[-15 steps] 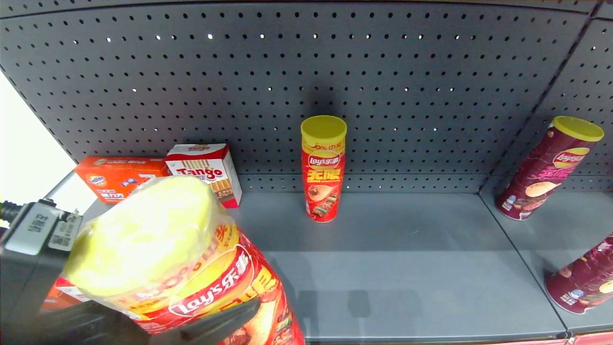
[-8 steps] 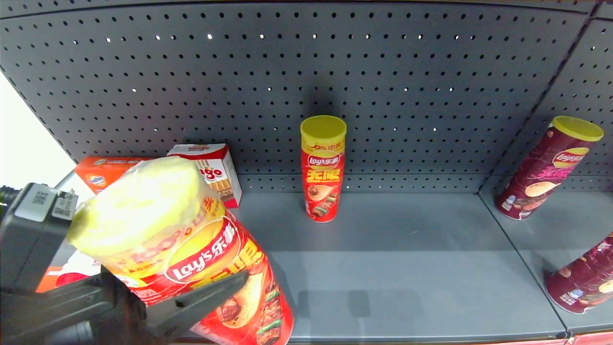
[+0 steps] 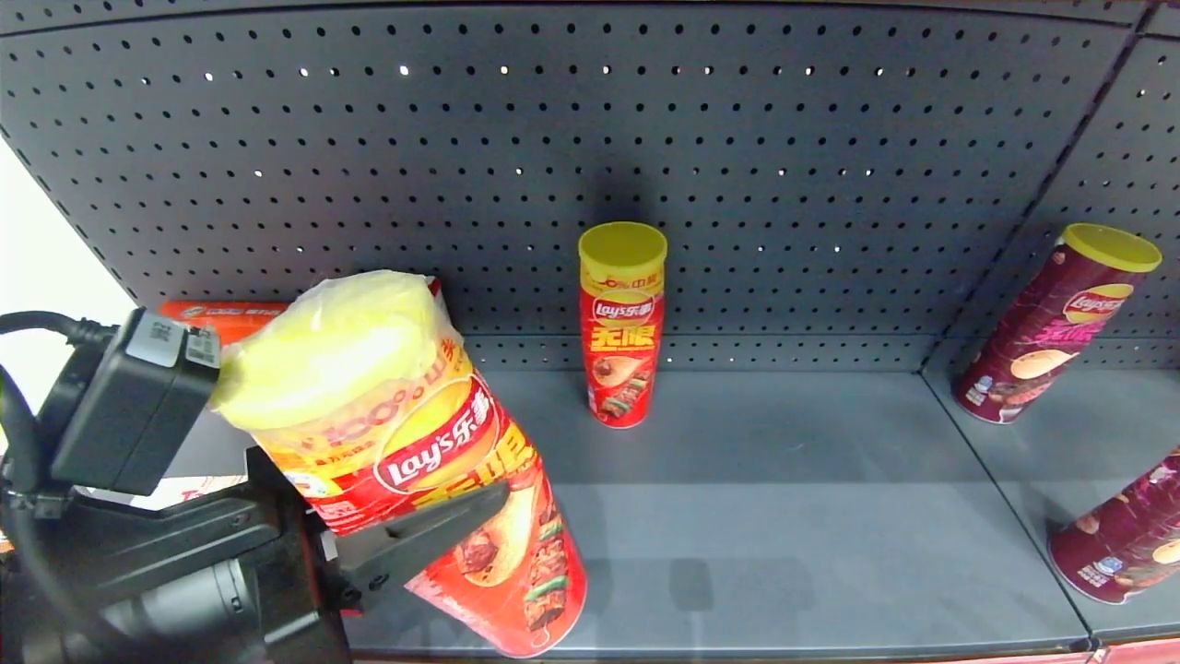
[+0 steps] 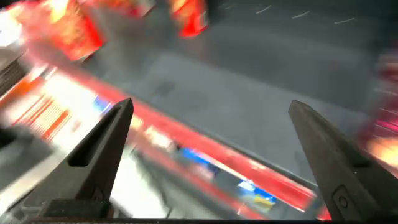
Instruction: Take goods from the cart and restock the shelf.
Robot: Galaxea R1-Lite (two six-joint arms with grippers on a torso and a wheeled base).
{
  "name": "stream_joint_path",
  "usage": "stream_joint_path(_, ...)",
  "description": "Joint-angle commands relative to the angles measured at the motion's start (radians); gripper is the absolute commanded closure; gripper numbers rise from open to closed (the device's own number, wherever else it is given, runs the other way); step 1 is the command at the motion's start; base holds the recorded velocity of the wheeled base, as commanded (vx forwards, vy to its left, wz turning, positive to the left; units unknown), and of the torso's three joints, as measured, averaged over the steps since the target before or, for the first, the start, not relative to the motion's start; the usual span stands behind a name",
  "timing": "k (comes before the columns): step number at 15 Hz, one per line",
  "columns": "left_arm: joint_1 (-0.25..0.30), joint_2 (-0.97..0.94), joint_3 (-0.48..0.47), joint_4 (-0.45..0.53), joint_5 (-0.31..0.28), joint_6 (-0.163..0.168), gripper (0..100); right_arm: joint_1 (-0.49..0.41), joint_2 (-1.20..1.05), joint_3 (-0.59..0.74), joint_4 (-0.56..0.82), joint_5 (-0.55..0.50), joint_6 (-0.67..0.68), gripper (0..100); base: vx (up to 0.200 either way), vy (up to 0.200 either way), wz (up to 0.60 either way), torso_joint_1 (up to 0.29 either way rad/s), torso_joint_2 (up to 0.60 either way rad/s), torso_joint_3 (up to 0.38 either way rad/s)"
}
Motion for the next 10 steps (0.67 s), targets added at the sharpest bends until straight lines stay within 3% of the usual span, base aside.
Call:
stream_joint_path(1, 0.011, 0.014, -0.004, 0.000, 0.000, -0.001, 100, 0.126, 0.228, -0.032, -0.011, -0.010, -0.058, 0, 0.000, 0.000, 0.00, 0.000, 0.00, 0.000)
stream_joint_path(4, 0.022, 0.009, -0.003, 0.000, 0.000, 0.001, 100, 0.201, 0.349, -0.083, -0.014, -0.076, -0.118, 0, 0.000, 0.000, 0.00, 0.000, 0.00, 0.000)
stream_joint_path(6, 0.022, 0.007, -0.006, 0.000, 0.000, -0.001, 100, 0.317, 0.451, -0.145, -0.017, -0.172, -0.118, 0, 0.000, 0.000, 0.00, 0.000, 0.00, 0.000)
stream_joint_path(10, 0.022, 0.004, -0.006, -0.002, 0.000, -0.001, 100, 0.383, 0.612, -0.214, -0.117, -0.274, -0.116, 0, 0.000, 0.000, 0.00, 0.000, 0.00, 0.000)
